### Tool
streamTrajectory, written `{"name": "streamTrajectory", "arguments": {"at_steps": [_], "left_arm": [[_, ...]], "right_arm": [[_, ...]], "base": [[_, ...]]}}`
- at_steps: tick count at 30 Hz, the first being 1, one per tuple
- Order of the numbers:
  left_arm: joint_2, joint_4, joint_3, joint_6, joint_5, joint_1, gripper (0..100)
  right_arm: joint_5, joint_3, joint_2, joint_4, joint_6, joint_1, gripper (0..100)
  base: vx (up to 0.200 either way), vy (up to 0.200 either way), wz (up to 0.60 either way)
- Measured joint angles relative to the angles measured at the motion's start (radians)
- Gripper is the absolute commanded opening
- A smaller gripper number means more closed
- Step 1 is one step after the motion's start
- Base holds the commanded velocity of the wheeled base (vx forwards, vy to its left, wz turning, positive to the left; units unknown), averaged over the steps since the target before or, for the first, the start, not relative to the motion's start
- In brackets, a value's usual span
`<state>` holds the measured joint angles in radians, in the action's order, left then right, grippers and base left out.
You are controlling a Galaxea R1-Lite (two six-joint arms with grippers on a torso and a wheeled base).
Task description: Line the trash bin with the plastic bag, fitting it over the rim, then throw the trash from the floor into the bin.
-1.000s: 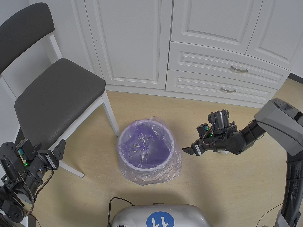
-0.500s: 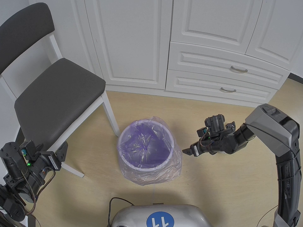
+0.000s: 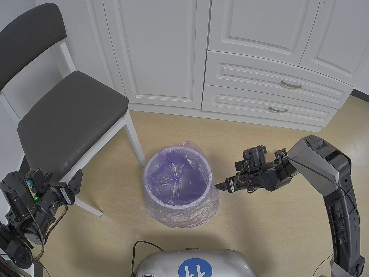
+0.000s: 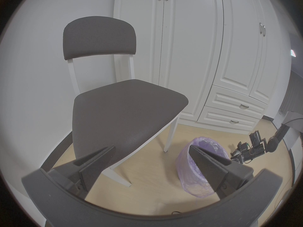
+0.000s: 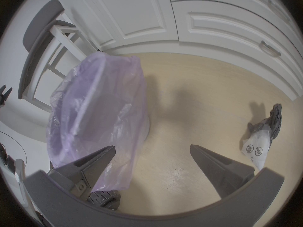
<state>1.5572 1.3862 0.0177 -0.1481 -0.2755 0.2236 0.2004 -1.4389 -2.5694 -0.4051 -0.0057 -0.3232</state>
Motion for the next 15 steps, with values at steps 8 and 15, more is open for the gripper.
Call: {"name": "streamTrajectory", "arguments": {"at_steps": [8,15], "left_arm": [[0.011,0.001,0.000,0.001,0.000,-0.010,100],[0.020,0.001,0.000,0.003,0.000,-0.010,100]], "right_arm": [[-0.007,-0.029,-0.049,0.034,0.000,0.007,100],[-0.009,-0.083,-0.065,0.126,0.016,0.012,100]], "base": [[0.000,0.000,0.00],[0.000,0.000,0.00]]}}
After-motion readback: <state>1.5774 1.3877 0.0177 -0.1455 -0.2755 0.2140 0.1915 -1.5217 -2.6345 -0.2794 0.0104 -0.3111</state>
